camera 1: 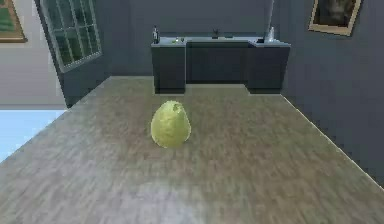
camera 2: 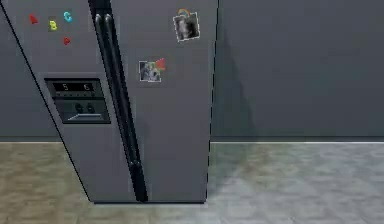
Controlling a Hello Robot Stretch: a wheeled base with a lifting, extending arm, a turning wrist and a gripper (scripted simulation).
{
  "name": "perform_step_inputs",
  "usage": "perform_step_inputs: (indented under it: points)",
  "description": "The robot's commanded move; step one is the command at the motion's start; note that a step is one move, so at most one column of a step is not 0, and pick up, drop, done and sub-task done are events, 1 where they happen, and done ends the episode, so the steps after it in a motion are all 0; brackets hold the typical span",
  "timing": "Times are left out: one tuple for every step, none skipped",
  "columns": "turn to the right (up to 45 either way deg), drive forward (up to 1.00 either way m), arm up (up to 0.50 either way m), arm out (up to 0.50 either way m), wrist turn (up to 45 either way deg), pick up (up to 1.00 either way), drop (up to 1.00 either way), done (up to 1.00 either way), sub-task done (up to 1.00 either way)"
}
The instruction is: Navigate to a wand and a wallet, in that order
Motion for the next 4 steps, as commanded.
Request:
perform_step_inputs:
  points:
    - [-45.0,0.0,0.0,0.0,0.0,0.0,0.0,0.0,0.0]
    - [-18.0,0.0,0.0,0.0,0.0,0.0,0.0,0.0,0.0]
    - [0.0,1.0,0.0,0.0,0.0,0.0,0.0,0.0,0.0]
    - [0.0,1.0,0.0,0.0,0.0,0.0,0.0,0.0,0.0]
